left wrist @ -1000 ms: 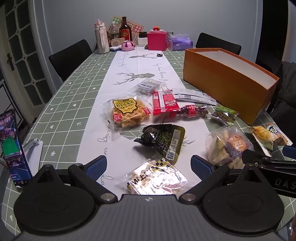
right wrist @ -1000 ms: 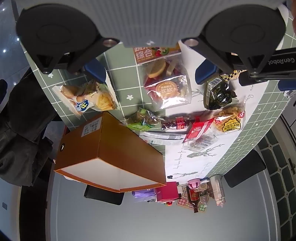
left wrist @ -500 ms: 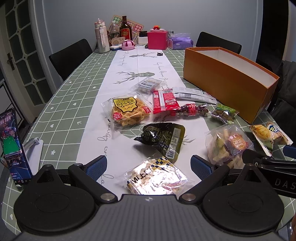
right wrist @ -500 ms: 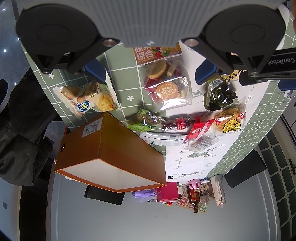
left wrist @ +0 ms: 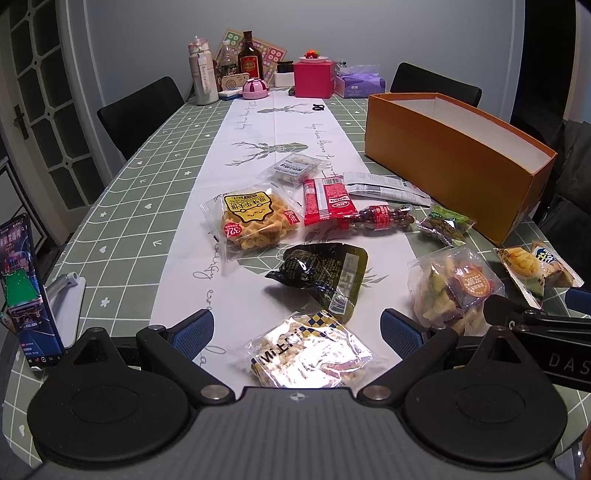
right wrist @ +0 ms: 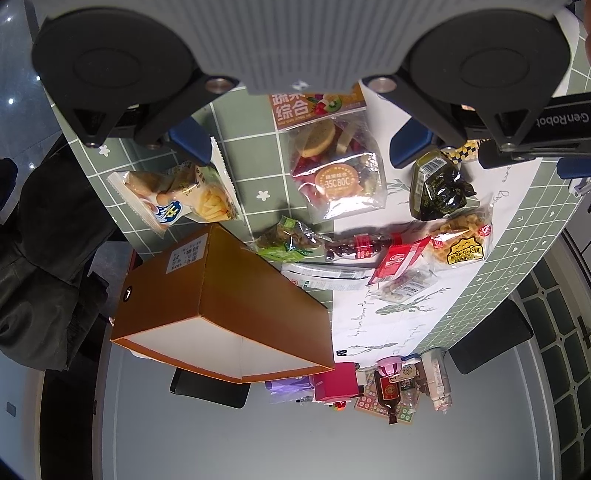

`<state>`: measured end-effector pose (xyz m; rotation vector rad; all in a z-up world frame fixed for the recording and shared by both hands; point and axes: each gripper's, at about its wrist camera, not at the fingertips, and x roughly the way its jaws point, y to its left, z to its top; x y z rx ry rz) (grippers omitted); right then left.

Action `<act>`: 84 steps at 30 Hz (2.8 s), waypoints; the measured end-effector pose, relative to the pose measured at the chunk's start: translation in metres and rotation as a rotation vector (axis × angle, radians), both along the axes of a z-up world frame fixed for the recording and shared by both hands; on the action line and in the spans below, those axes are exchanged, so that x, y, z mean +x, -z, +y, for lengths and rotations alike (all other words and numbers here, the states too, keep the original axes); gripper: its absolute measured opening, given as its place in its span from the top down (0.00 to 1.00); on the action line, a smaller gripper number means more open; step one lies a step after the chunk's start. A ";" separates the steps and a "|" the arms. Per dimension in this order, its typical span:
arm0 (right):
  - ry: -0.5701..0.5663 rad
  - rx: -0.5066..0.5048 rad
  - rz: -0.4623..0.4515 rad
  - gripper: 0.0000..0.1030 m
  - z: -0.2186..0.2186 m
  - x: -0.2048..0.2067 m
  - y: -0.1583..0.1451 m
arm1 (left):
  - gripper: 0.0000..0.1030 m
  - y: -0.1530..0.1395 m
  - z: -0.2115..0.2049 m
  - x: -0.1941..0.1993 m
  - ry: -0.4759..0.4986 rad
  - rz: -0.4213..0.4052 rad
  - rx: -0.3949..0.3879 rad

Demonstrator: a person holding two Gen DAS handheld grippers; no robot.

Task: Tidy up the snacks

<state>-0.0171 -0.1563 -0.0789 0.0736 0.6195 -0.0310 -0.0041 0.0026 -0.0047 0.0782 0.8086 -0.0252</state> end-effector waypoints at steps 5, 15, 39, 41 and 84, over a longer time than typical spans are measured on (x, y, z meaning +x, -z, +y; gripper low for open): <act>0.002 -0.001 0.000 0.03 0.000 0.000 0.000 | 0.00 0.000 0.000 0.000 0.000 0.000 0.000; 0.002 -0.002 0.000 0.03 -0.001 0.000 0.000 | 0.00 0.000 0.000 0.000 0.000 0.000 -0.001; 0.001 -0.003 -0.001 0.03 0.000 0.000 0.000 | 0.00 0.000 0.000 0.000 0.000 0.001 0.002; 0.002 -0.004 -0.001 0.03 0.000 0.000 0.000 | 0.00 0.000 0.000 0.000 0.000 0.001 0.003; 0.021 -0.031 -0.137 0.03 -0.113 0.029 0.016 | 0.00 0.060 0.017 0.016 0.398 0.005 0.035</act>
